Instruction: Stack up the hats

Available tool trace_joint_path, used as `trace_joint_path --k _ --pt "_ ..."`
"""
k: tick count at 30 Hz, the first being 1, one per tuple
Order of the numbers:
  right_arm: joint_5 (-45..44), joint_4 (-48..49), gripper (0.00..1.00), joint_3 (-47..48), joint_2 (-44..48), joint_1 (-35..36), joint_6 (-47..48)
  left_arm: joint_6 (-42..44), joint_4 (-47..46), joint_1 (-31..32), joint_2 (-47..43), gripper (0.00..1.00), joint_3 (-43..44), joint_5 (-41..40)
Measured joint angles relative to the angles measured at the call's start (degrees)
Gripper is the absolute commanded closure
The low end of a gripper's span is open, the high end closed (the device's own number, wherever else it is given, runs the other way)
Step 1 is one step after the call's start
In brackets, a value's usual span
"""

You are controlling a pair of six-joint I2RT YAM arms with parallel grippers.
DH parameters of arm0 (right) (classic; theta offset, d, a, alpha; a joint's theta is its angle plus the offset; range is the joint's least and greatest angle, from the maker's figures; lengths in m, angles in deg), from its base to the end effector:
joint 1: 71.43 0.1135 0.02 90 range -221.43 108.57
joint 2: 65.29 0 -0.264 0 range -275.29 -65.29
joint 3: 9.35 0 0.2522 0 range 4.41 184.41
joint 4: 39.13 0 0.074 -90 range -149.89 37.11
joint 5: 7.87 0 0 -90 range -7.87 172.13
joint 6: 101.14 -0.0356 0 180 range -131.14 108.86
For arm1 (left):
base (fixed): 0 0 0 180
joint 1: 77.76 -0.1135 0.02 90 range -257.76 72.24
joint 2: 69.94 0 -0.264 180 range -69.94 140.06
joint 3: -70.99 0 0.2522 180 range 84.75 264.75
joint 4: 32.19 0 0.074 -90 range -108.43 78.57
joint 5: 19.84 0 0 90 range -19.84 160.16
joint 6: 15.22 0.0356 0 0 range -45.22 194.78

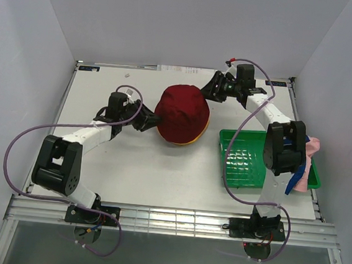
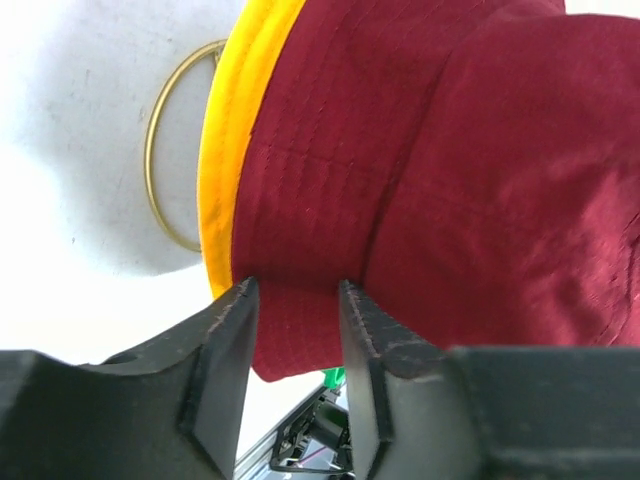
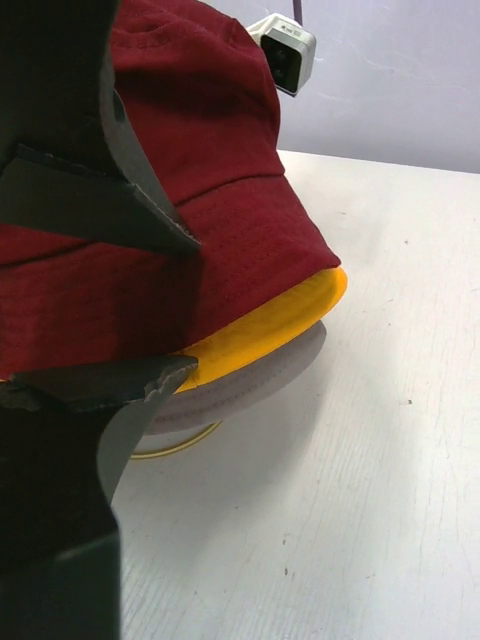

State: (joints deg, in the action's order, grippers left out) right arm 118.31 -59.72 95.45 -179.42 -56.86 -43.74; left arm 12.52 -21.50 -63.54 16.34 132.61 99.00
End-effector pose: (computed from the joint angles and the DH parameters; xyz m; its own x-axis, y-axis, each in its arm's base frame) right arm 0.4456 0.1375 0.2623 -0.7829 0.2458 -0.5715 -0.3281 0.6173 0.7150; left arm 0.3039 -0.0947 0.2109 -0.7890 -0.5998 -0.1326 -0.2187 0.4760 -0.8518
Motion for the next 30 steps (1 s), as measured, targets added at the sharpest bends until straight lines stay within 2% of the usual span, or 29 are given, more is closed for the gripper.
trace_joint_path --k 4,8,12,14,18,20,30 --pt "-0.04 1.68 0.59 -1.88 0.5 0.09 -0.02 0.44 0.44 0.0 1.7 0.68 2.32 -0.11" --pt "-0.85 2.25 0.72 -5.38 1.9 -0.11 0.02 0.83 0.52 0.0 3.67 0.87 4.5 -0.31" --pt "-2.03 2.36 0.82 -8.81 4.13 -0.13 0.33 1.4 0.63 -0.44 5.9 0.98 5.95 -0.48" --pt "-2.84 2.45 0.86 -10.82 5.64 -0.13 0.42 1.81 1.25 -0.81 7.02 1.0 6.8 -0.48" --pt "-4.04 2.36 0.86 -14.45 8.66 -0.13 0.48 2.95 2.51 -1.9 9.46 0.98 9.33 -0.5" --pt "-4.59 2.36 0.82 -15.96 10.03 -0.13 0.44 3.58 3.56 -2.67 10.32 0.93 10.86 -0.42" --pt "-4.0 5.66 0.82 -25.16 16.74 -0.09 -3.45 6.95 5.73 -6.99 10.67 0.58 14.36 1.99"
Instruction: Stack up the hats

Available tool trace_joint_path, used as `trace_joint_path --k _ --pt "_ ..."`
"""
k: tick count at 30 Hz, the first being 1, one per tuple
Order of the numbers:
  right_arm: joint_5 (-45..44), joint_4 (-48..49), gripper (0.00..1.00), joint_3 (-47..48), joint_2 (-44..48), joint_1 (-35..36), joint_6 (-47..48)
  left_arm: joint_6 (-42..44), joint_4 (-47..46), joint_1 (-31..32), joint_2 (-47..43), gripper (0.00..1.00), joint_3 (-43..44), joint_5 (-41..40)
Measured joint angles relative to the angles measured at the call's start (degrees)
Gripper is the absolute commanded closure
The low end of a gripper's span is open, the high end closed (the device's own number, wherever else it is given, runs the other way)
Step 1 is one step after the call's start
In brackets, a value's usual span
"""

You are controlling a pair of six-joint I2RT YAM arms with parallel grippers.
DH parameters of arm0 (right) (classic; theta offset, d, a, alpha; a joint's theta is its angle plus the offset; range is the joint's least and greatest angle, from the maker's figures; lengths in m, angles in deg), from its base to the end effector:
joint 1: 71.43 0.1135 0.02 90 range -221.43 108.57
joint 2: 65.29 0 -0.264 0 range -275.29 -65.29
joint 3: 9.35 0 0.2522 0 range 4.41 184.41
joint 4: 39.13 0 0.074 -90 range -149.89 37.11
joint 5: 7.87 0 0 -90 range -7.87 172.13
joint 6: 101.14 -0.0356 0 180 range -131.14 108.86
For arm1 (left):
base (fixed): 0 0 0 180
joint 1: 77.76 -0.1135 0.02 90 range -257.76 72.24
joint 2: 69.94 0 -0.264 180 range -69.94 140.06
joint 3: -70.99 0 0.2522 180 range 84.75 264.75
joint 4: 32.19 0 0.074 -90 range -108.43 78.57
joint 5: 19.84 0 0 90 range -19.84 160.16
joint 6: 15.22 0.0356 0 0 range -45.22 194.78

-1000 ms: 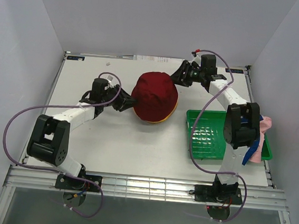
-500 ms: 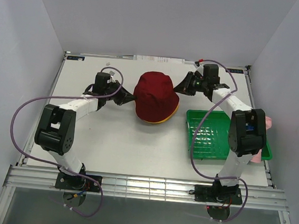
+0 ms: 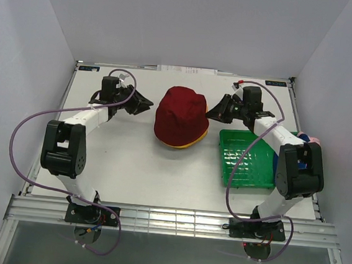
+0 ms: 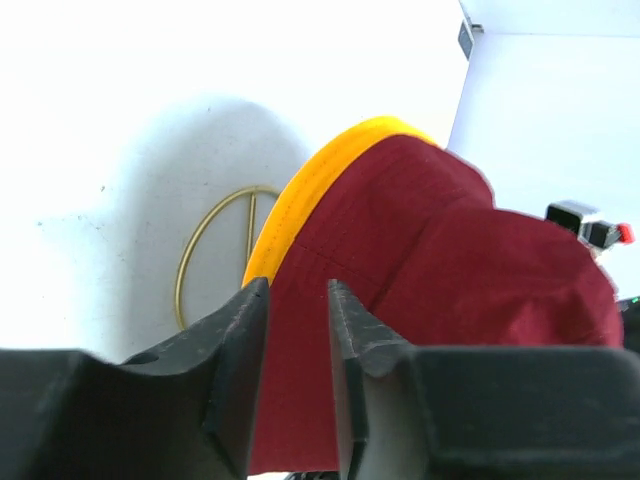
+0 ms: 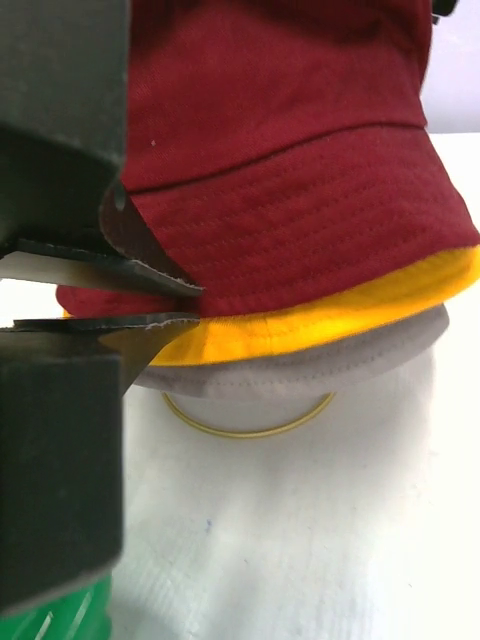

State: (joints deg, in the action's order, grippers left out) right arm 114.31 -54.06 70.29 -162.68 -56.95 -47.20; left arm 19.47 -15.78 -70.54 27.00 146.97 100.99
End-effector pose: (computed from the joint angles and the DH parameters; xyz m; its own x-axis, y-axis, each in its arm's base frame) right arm 0.3649 0.1138 0.2422 -0.8027 0.3073 -0.5112 -0.2142 0.6513 0.7279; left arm 0.3653 -0.0647 0.2219 -0.7637 -0.6150 -0.1965 -0.2037 0.5184 -0.8305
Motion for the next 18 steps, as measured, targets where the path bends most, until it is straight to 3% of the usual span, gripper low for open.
trace_joint_path --k 6,13,18 --pt "0.31 1.07 0.69 -3.26 5.18 0.55 -1.53 2.16 0.42 -1.11 0.24 0.38 2.08 2.89" --pt "1.09 1.75 0.51 -0.98 5.27 -0.13 -1.88 3.43 0.98 -1.11 -2.21 0.37 -1.07 5.09" --pt "1.7 2.43 0.45 2.75 1.14 -0.61 -1.57 3.08 1.14 -1.11 -6.58 0.37 -6.29 6.4"
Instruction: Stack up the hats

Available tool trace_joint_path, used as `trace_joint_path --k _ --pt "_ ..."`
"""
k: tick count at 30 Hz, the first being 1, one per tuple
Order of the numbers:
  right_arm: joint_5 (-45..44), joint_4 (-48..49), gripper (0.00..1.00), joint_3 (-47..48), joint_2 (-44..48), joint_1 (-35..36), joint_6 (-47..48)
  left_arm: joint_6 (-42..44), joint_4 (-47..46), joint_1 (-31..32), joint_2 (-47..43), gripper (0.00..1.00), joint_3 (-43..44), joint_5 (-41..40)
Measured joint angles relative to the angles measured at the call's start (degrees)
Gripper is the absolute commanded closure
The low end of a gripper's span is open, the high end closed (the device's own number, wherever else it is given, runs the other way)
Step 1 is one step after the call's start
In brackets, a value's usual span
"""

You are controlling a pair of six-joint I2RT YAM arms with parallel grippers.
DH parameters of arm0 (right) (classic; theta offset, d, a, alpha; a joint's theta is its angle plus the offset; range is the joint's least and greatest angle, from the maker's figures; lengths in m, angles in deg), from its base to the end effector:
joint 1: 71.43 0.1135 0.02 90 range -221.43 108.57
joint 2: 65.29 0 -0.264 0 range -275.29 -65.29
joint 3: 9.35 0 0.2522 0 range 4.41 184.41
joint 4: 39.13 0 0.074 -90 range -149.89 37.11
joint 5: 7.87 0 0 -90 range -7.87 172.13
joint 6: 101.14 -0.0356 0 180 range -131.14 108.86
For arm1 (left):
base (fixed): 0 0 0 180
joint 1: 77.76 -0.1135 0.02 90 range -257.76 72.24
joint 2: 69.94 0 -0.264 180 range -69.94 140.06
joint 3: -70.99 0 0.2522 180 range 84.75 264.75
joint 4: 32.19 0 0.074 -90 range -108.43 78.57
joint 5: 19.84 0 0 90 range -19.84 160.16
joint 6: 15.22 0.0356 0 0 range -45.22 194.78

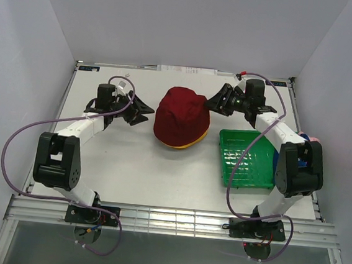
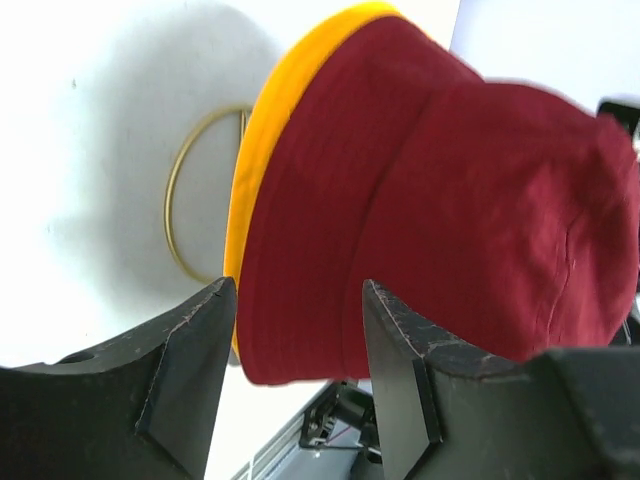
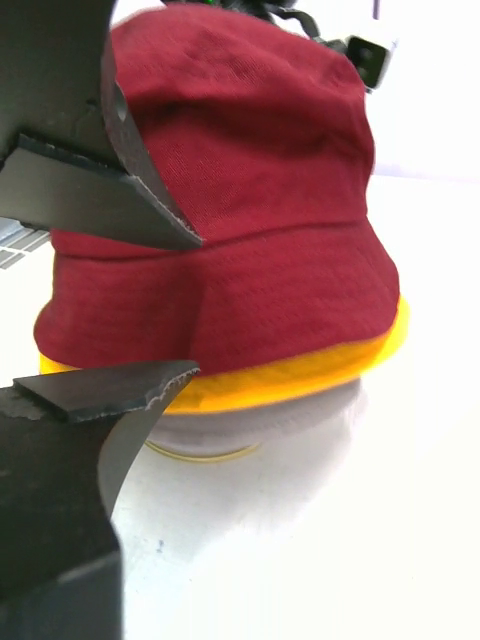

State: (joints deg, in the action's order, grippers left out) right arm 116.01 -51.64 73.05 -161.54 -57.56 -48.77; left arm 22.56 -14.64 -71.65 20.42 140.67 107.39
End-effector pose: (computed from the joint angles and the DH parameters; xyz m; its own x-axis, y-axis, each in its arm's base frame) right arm 0.3704 0.1119 0.2696 -0.7590 0.3347 -0.5585 -0.2785 0.6085 0.7431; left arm 0.3338 -0.0574 0.2251 -0.8174 -0.5454 -0.1853 -0.1449 0.5061 -0.8502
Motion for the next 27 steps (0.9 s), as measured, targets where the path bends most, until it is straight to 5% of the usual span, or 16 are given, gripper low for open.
trace_joint_path --k 20,27 --pt "3.23 7.17 0.45 -1.27 -4.35 -0.37 -3.13 -5.57 -6.47 1.44 -6.05 0.35 -9.62 2.91" --pt "3.72 9.66 0.63 -2.84 -4.35 -0.37 -4.37 -7.5 -9.33 1.88 -5.31 0.36 -11.37 3.19"
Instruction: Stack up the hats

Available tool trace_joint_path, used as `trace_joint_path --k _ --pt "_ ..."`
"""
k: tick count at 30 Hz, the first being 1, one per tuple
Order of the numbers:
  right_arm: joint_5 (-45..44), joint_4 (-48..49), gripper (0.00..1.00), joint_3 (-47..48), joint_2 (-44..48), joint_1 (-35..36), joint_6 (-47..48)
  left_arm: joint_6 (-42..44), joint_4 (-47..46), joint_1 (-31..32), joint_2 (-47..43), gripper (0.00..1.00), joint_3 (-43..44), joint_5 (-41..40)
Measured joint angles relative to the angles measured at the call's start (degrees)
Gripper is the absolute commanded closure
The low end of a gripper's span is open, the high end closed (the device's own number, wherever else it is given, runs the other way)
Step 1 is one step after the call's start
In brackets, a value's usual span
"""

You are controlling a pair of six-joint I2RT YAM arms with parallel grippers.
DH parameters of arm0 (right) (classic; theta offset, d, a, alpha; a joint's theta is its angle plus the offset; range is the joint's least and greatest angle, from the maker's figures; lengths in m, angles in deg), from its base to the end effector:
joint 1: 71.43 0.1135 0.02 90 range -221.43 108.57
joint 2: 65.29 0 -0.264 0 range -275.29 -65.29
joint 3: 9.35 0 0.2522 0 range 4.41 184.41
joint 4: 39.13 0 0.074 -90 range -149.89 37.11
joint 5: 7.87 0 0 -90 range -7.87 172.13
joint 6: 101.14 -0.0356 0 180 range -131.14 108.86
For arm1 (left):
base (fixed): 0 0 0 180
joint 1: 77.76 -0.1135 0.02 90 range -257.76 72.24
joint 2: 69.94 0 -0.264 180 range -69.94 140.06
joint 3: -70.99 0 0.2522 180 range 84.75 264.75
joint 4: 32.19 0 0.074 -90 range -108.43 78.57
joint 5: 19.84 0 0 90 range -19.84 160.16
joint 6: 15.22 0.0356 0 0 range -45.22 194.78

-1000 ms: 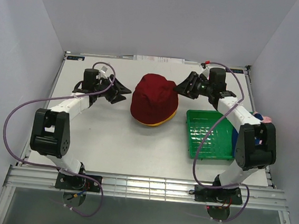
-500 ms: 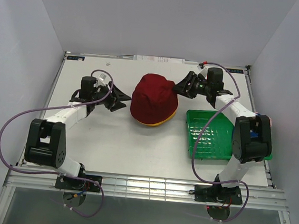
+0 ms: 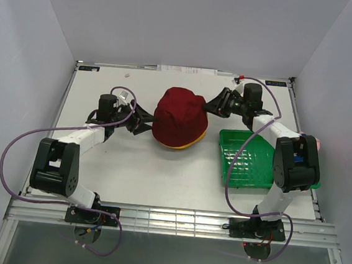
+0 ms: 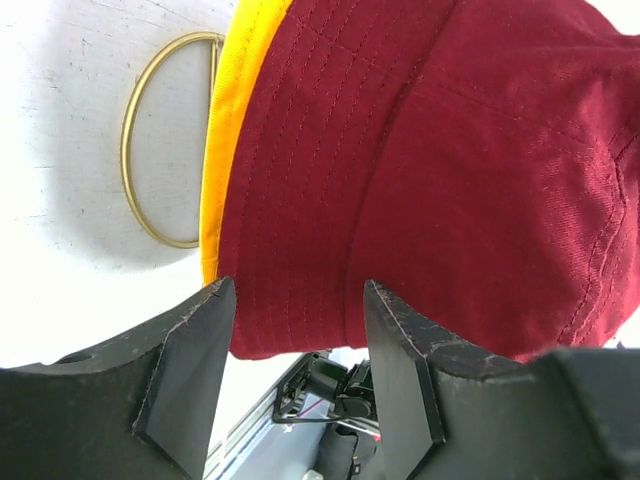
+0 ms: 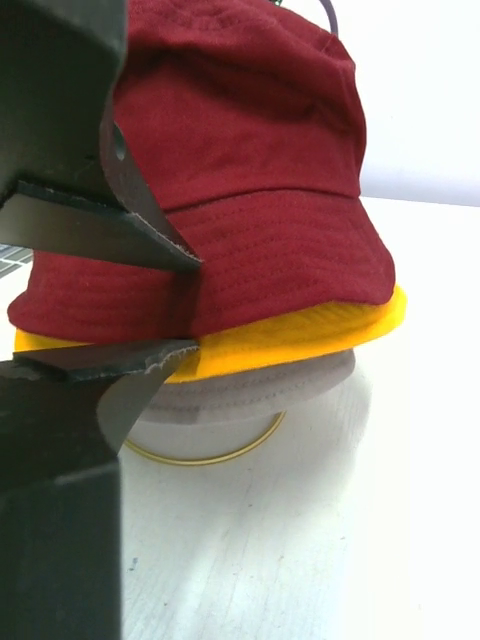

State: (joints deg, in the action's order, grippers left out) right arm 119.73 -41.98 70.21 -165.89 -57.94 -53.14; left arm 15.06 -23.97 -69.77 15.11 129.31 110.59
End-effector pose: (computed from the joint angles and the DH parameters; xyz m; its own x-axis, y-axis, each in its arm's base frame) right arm 0.3814 0.1138 0.2411 -0.7793 0.3582 -0.5141 -0.2770 0.5390 0.7954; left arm 0.2992 -0.0653 0.2052 -0.8320 -0.5470 -0.0925 -0.1711 0.4116 -0.8952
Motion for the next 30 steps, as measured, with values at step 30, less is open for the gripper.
trace_joint_path --k 30 --pt "-0.11 -0.04 0.92 -3.85 0.92 -0.9 0.44 -0.55 -1.18 0.0 0.5 0.34 -3.82 -0.48"
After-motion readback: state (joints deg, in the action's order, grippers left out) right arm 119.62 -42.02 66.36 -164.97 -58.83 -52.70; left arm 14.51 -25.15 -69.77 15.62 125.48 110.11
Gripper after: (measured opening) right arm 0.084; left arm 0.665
